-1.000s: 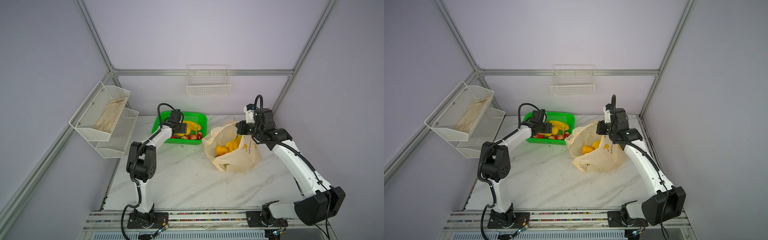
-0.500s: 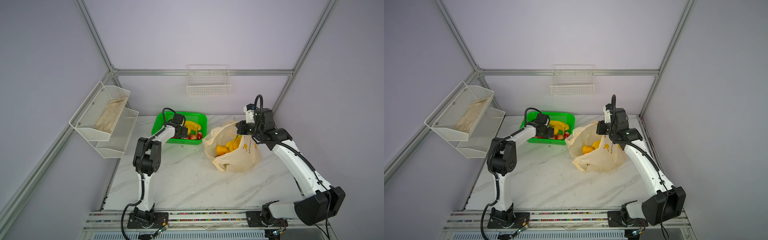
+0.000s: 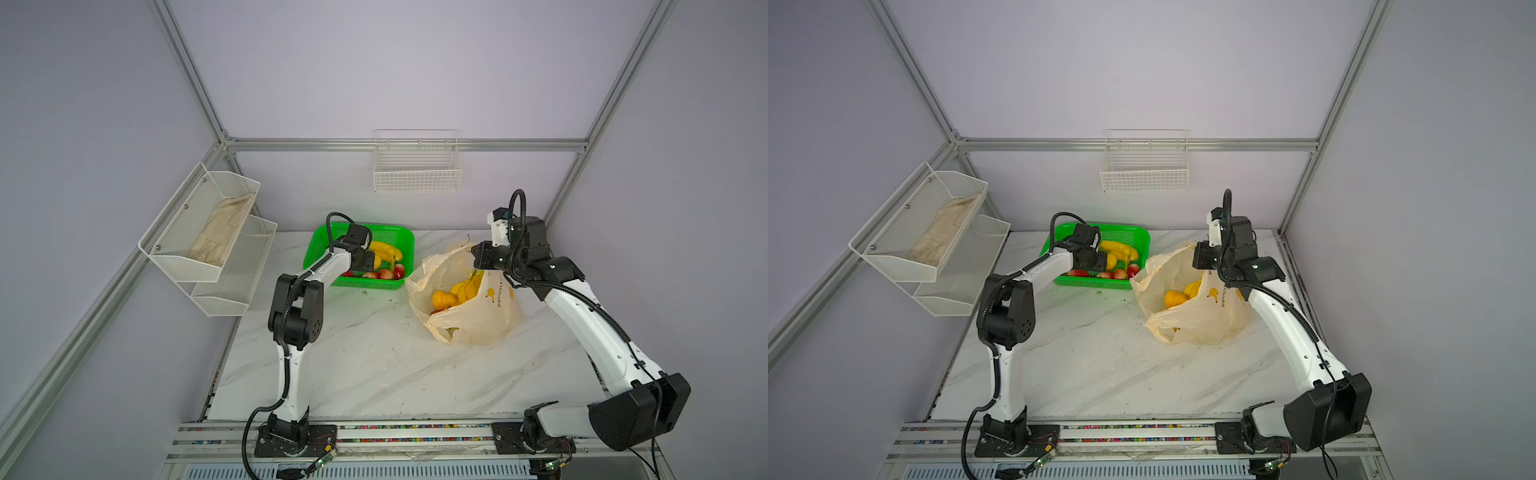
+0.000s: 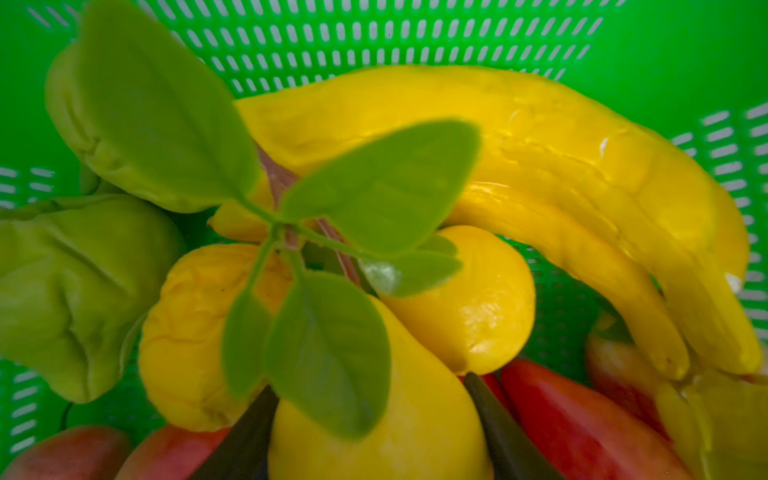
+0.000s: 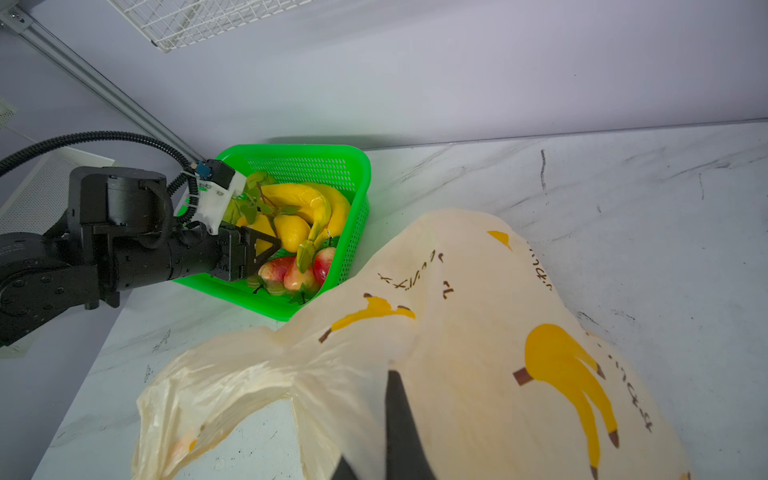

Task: Place the fake fruits into the plastic bag and tie a complex knot
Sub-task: 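Grasp the yellow lemon with leaves in the basket with the left gripper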

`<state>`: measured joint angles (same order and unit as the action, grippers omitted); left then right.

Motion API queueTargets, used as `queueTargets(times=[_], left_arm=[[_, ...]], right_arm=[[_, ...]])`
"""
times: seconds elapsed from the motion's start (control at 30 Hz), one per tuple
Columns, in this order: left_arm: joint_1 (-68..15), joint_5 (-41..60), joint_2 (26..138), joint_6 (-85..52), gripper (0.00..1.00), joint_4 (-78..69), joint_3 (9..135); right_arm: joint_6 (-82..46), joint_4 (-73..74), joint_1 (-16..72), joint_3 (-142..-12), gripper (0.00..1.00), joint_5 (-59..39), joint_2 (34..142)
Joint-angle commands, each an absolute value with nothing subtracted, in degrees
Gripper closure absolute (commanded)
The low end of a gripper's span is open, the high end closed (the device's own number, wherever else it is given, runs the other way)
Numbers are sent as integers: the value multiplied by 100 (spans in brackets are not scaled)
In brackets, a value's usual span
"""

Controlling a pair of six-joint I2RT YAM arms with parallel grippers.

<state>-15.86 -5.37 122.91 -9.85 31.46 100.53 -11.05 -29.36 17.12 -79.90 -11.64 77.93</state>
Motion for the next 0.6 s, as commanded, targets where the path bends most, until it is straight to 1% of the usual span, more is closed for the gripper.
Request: queueTargets(times=[0.0, 0.17, 0.3, 0.37, 0.47, 0.57], left_arm=[[-1556, -521, 11403, -935, 46, 3009, 10181], [-1584, -255, 10501, -1074, 50, 2813, 9477], [-1837, -250, 9308, -1191, 52, 2527, 8572], [-2108, -236, 8568, -1191, 52, 2279, 8061], [-2727, -147, 7438, -1044, 52, 1884, 7408], [-3414, 132, 6756, -932, 52, 1437, 6857]], right_arm=[[-1047, -2927, 1697, -8041, 100, -1213, 7708], [-1055, -2918, 1697, -8041, 100, -1222, 7717], [-1072, -2909, 1699, -8029, 100, -1233, 7726], [-1100, -2901, 1693, -8012, 100, -1215, 7734], [-1129, -2926, 1695, -8040, 100, -1209, 7768], [-1151, -2909, 1700, -8055, 100, -1239, 7776]])
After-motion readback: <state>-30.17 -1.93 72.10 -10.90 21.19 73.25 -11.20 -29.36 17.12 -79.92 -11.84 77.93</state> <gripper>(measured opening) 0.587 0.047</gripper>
